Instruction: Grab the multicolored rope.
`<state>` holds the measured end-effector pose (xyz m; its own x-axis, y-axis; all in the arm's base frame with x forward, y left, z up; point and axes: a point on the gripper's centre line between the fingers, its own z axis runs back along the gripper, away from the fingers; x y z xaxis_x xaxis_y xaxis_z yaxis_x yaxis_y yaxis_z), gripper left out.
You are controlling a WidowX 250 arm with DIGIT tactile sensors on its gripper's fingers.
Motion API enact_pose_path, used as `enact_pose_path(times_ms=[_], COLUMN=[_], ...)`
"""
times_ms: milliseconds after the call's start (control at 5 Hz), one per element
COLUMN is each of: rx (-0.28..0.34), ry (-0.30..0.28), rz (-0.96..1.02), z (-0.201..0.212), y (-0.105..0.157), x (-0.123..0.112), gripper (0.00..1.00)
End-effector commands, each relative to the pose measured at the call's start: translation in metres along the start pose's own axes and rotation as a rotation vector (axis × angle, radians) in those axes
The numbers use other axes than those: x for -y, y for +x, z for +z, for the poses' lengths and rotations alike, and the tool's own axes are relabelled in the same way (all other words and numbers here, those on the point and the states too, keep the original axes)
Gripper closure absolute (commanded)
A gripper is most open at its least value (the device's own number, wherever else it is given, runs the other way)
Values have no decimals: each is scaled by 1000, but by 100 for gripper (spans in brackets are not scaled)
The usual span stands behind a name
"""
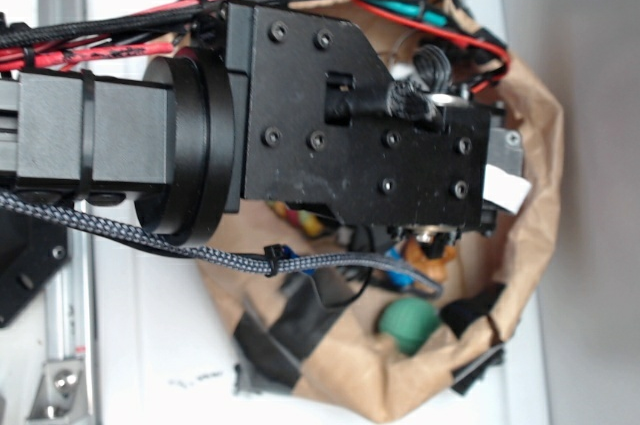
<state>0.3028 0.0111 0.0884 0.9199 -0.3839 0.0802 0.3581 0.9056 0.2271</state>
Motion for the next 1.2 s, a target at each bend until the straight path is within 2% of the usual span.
enact_pose_path(times_ms=[0, 200, 600, 800, 1000], rx=[23, -58, -133, -183, -212], ry=[-22, -74, -177, -200, -204], rz=[86, 179, 183, 146, 152], z=[-36, -48, -67, -93, -110], y=[12, 4, -17, -23, -21], x=[-7, -9, -3, 13, 14], gripper=[0, 0, 0, 0, 0])
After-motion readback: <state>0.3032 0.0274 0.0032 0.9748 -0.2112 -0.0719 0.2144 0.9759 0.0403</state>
